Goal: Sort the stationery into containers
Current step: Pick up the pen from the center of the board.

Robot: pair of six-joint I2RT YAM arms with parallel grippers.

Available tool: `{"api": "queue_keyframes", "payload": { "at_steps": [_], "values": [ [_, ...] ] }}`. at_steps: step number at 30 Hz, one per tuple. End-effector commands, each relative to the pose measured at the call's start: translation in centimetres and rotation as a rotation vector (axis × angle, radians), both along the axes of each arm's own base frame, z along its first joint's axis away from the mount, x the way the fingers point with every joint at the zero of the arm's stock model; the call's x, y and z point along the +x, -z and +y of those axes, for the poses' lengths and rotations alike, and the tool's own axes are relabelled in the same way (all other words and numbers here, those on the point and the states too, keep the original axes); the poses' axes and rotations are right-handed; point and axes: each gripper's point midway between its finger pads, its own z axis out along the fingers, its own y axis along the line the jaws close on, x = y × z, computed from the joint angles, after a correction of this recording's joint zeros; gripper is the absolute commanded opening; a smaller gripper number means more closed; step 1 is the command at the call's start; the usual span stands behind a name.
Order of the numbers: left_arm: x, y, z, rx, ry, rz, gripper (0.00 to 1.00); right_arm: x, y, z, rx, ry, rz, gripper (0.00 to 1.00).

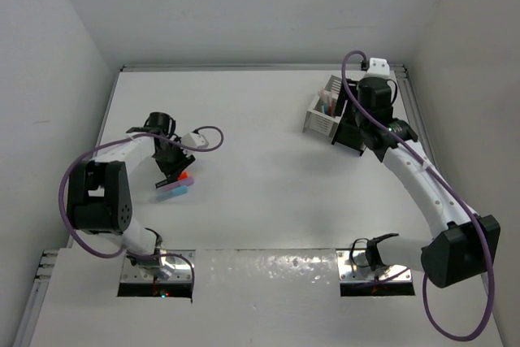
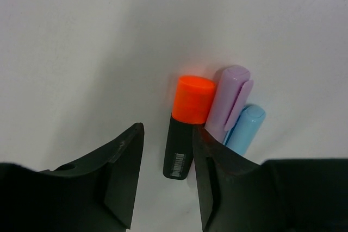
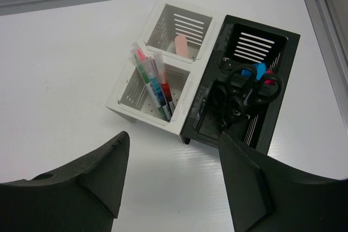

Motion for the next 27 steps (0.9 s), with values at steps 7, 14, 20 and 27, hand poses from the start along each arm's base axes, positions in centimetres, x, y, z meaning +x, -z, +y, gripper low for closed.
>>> {"api": "queue_keyframes", "payload": {
  "at_steps": [7, 14, 20, 27],
  "values": [
    [-1.0, 1.5, 1.1, 0.059, 0.036, -0.017, 0.43, -0.9, -1.3, -0.6, -0.017, 0.016, -0.043, 0.65],
    [-0.8, 3.8, 1.1, 0.054, -0.008, 0.016, 0.38, -0.9, -1.5, -0.2, -0.004, -0.006, -0.044, 0.65],
    [-1.7, 5.2, 1.8, 0.093, -0.012, 0.038, 0.24, -1.4, -1.7, -0.5, -0.004, 0.004, -0.056, 0.65],
    [1.8, 1.9, 0.7, 0.033, -0.063, -0.010, 0.00, -1.6, -1.6, 1.3, -0.030, -0.064, -0.048, 0.64]
  ]
}}
